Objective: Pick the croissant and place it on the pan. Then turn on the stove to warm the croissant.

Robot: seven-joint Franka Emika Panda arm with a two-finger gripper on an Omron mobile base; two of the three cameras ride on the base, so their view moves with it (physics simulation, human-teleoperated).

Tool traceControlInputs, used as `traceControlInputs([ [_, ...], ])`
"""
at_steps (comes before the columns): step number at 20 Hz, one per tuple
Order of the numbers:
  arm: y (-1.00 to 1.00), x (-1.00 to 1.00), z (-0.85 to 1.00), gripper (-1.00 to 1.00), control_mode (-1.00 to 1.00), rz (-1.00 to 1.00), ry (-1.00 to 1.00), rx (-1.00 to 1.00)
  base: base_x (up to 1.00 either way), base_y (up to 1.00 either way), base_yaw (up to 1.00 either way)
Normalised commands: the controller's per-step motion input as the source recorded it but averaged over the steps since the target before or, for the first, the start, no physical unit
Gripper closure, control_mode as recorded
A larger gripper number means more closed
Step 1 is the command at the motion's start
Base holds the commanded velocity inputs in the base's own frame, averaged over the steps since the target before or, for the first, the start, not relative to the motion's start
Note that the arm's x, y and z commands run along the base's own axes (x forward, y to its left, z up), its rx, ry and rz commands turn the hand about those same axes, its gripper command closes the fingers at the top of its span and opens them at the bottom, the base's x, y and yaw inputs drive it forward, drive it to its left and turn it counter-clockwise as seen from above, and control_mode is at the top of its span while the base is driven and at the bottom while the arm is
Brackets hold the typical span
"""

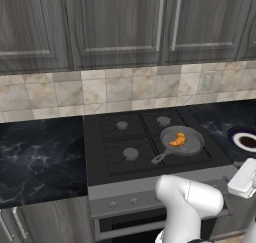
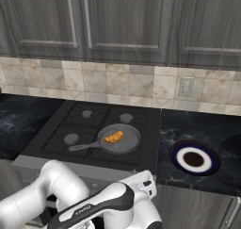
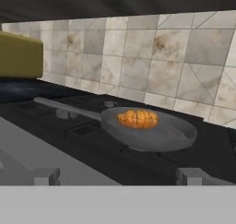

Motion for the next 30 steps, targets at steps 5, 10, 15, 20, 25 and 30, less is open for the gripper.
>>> traceControlInputs([
  [5,-0.12,0.00,-0.17,-1.00,-1.00,-0.04,-0.01,0.00,0.00,0.00,0.00],
  [10,-0.18,-0.05,-0.11,-1.00,-1.00,-0.09,0.00,0.00,0.00,0.00,0.00],
  [15,-0.08,-0.13,-0.09,-1.00,-1.00,-0.08,0.00,0.00,0.00,0.00,0.00],
  [20,0.00,-0.18,-0.23,-1.00,-1.00,-0.03,0.00,0.00,0.00,0.00,0.00],
  [25,0.00,-0.01,-0.23,-1.00,-1.00,0.00,0.00,0.00,0.00,0.00,0.00],
  [30,0.00,0.00,-0.27,-1.00,-1.00,0.00,0.00,0.01,0.00,0.00,0.00],
])
